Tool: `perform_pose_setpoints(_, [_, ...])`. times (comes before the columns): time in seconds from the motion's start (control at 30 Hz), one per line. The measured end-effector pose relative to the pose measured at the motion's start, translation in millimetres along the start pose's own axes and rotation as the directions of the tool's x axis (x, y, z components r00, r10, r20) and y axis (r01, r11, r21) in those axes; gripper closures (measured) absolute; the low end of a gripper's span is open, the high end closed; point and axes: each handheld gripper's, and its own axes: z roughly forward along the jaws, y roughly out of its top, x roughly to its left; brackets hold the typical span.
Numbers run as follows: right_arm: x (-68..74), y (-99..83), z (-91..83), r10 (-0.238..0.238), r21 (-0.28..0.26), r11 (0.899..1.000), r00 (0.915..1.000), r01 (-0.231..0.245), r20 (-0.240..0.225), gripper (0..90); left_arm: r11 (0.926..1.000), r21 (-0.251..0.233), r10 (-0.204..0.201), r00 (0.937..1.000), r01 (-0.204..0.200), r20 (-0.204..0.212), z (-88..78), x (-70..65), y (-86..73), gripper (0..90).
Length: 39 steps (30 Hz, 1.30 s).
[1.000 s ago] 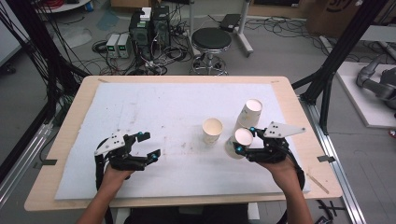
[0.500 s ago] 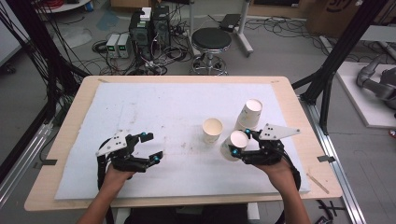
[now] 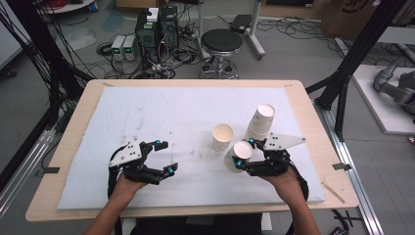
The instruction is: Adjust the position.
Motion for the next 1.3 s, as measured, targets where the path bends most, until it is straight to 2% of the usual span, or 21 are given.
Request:
perform_pose_setpoints(0.13, [3.4,-0.4,5.9,-0.004,0.006,1.000,0.9998,0.004,-0.021,35.3,0.9996,0.018,0.018,0.9993,-0.019,0.031,7.2,-8.5,2.0,15.8])
perform_pose_setpoints(0.27, [5.0,0.0,10.2,-0.002,0.011,1.000,0.9994,0.003,-0.035,35.3,0.9996,0.022,0.019,0.9974,-0.020,0.070,14.6,-12.1,1.9,15.5])
perform_pose_setpoints(0.37, [6.6,0.9,12.5,-0.004,0.015,1.000,0.9989,0.005,-0.046,35.3,0.9986,0.043,0.028,0.9964,-0.031,0.079,22.0,-13.5,2.8,15.4])
perform_pose_setpoints(0.53, [9.6,1.7,17.3,-0.009,0.016,1.000,0.9974,0.010,-0.072,35.3,0.9963,0.070,0.040,0.9904,-0.050,0.132,38.1,-15.2,4.6,15.5])
perform_pose_setpoints(0.7, [14.4,2.9,23.1,-0.016,0.026,1.000,0.9954,0.018,-0.095,35.3,0.9940,0.085,0.052,0.9807,-0.069,0.189,56.4,-21.3,6.4,15.7])
perform_pose_setpoints(0.87, [16.2,2.8,24.7,-0.014,0.033,0.999,0.9947,0.018,-0.102,35.3,0.9927,0.094,0.055,0.9761,-0.076,0.210,67.5,-24.4,5.2,15.7])
perform_pose_setpoints(1.3, [21.3,6.1,28.6,-0.020,0.026,0.999,0.9904,0.024,-0.137,35.3,0.9897,0.105,0.070,0.9681,-0.097,0.241,78.4,-29.6,4.5,15.7])
